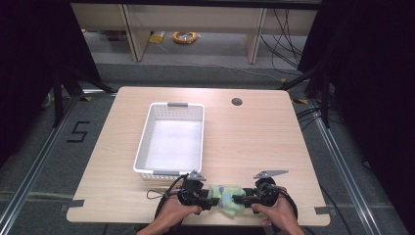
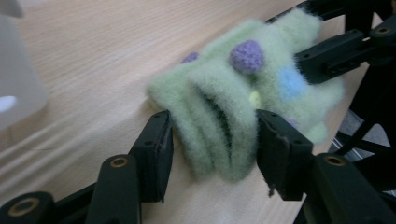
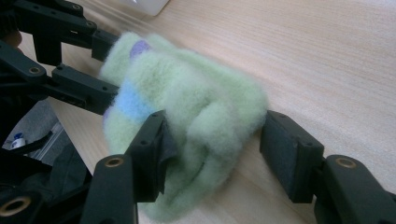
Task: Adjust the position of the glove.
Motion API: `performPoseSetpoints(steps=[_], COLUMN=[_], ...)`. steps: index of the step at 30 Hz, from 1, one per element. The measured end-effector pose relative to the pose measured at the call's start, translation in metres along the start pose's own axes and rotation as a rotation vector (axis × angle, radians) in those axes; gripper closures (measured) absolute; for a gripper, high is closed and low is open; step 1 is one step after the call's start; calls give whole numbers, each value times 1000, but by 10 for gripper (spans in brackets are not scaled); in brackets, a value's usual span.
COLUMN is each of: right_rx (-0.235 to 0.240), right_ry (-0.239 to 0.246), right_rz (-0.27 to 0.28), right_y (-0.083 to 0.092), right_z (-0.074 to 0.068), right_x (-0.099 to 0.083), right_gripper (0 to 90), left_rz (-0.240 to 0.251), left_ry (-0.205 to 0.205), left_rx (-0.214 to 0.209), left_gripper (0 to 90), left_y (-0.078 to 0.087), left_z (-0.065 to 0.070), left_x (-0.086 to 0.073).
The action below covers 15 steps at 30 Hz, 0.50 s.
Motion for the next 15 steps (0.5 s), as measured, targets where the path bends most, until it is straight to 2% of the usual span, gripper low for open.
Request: performPoseSetpoints(steps=[3,4,6,8,11,12,14,15], right_rx=[1,12,18,46,95,94,96,80], right_ry=[-3,-3,-6,-19,-28,-27,-15,-2], right_rz=[1,2,6,11,23,24,32,41], right_y=[0,0,-1,-1,0,0,0,1], right_z=[0,-1,-1,-2,-5,-5,-6,-5], right_x=[0,-1,-1,-1,-2,-2,-1,-1], right_gripper=[478,487,513,555,630,647,673,684], left_rz=[8,-8,-9,8,14,28,17,23], left_ry=[-6,-2,-6,7,-4,0,-33,-40], left_rx=[6,-8,-18,-23,-19,-25,-13,-2], left_gripper=[505,510,539,569,630,650,673,682], left_y=[-1,-1,-1,-2,0,0,1,1], left_z=[0,1,2,2,2,3,3,4], left_x=[1,-1,-1,0,0,1,1,1])
Point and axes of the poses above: each handheld gripper's, and its own axes: y roughly backward along the jaws, x roughly out of its top, z roughly to its right, the point moved 10 cm from there along -y, roughly forward along the jaws, and after that the axes turned 6 degrees about -x, right-handed, at the moved point
